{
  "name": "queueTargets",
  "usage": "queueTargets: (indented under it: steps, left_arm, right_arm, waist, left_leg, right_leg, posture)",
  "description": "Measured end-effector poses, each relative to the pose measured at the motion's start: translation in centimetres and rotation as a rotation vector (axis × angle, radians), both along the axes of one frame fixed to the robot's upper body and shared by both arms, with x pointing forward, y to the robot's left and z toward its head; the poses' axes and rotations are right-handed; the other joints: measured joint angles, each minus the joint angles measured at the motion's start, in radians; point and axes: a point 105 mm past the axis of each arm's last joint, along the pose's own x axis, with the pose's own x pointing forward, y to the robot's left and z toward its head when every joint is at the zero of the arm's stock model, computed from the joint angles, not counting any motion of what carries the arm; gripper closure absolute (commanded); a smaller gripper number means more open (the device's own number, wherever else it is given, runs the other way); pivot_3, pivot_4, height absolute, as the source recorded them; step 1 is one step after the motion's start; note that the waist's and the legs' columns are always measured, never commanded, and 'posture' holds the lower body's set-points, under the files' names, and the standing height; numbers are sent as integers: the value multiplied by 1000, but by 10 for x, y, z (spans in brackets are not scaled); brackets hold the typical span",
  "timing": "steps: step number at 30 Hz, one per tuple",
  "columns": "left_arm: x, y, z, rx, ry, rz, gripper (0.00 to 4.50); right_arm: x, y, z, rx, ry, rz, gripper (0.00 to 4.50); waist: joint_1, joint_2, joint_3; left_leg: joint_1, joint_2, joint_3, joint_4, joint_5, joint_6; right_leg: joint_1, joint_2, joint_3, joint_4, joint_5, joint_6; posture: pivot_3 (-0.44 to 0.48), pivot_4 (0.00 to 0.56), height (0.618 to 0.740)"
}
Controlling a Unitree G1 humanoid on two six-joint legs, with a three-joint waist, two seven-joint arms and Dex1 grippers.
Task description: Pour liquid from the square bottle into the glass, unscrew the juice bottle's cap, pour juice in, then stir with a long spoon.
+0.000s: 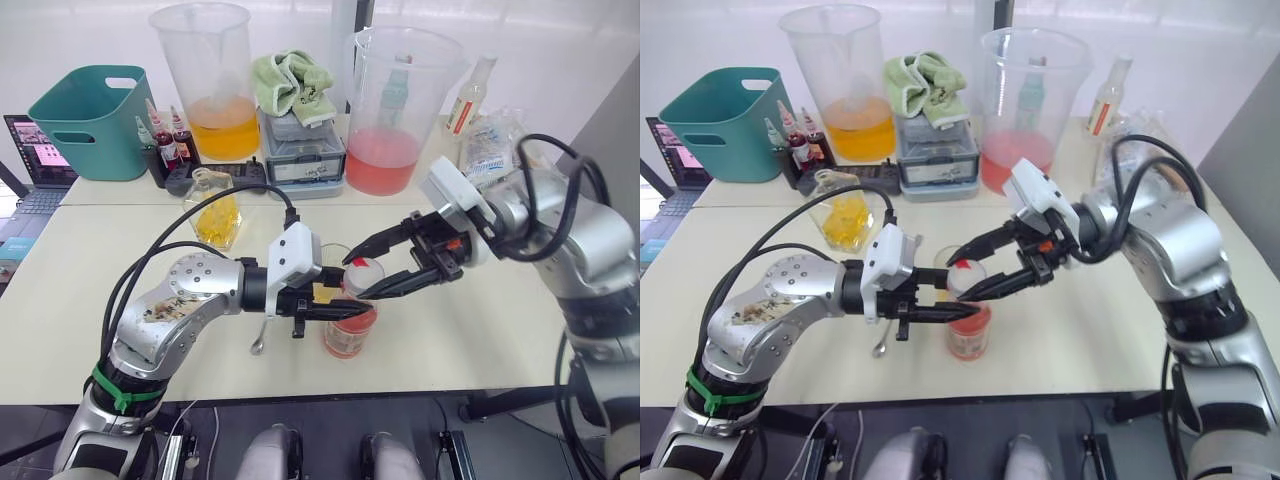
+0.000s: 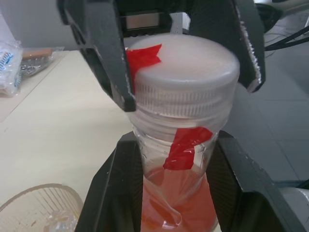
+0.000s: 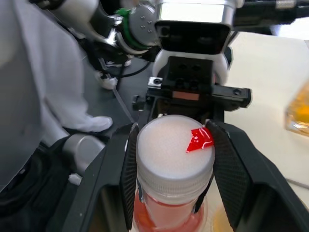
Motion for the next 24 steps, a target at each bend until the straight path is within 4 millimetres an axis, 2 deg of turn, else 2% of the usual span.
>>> queueTargets:
  steps: [2, 4, 9, 13, 17, 20, 24]
  left_arm:
    - [1, 2, 0, 2, 7, 12, 3091]
    - [0, 1, 0, 3, 8, 8, 3091]
    - [0, -2, 0, 4, 15, 14, 3091]
    - [0, -4, 0, 3, 18, 10, 3091]
    - [0, -6, 0, 3, 20, 2, 3091]
    - [0, -5, 0, 1, 24, 1, 3091]
    - [1, -5, -1, -1, 30, -7, 3091]
  right_arm:
    - [4, 2, 1, -28, 1, 19, 2799]
    - [3, 1, 1, -41, -4, 39, 1767]
    - [-2, 5, -3, -45, 35, 99, 75]
    - [-2, -8, 9, 0, 44, 57, 33]
    - [-14, -29, 18, 93, 73, -53, 33]
    - [-19, -33, 12, 148, 56, -195, 33]
    - [-21, -28, 9, 221, 26, -360, 33]
  waist:
    - [1, 0, 0]
    - [1, 0, 0]
    - [-1, 0, 0]
    - [3, 0, 0]
    - [9, 0, 0]
    - [9, 0, 0]
    - [11, 0, 0]
  left_leg:
    - [0, 0, 0, 0, 0, 0]
    - [0, 0, 0, 0, 0, 0]
    - [0, 0, 0, 0, 1, -1]
    - [0, 0, 0, 0, 0, -1]
    - [0, 0, 0, -1, 0, -1]
    - [0, 0, 0, -1, 0, -1]
    - [0, 0, 0, -1, 0, -1]
  right_leg:
    - [0, 0, 0, 0, 0, 0]
    - [1, -1, 0, -1, 0, 0]
    - [0, -1, 0, 0, 0, 0]
    - [1, -1, -1, -1, 0, 0]
    - [1, -2, -1, -1, 0, 0]
    - [0, -2, -1, -1, 0, 0]
    - [0, -2, 0, -1, 0, 0]
  posture:
    - [0, 150, 739]
    - [0, 150, 739]
    - [0, 150, 739]
    - [0, 150, 739]
    - [0, 150, 739]
    - [0, 150, 739]
    - [0, 150, 739]
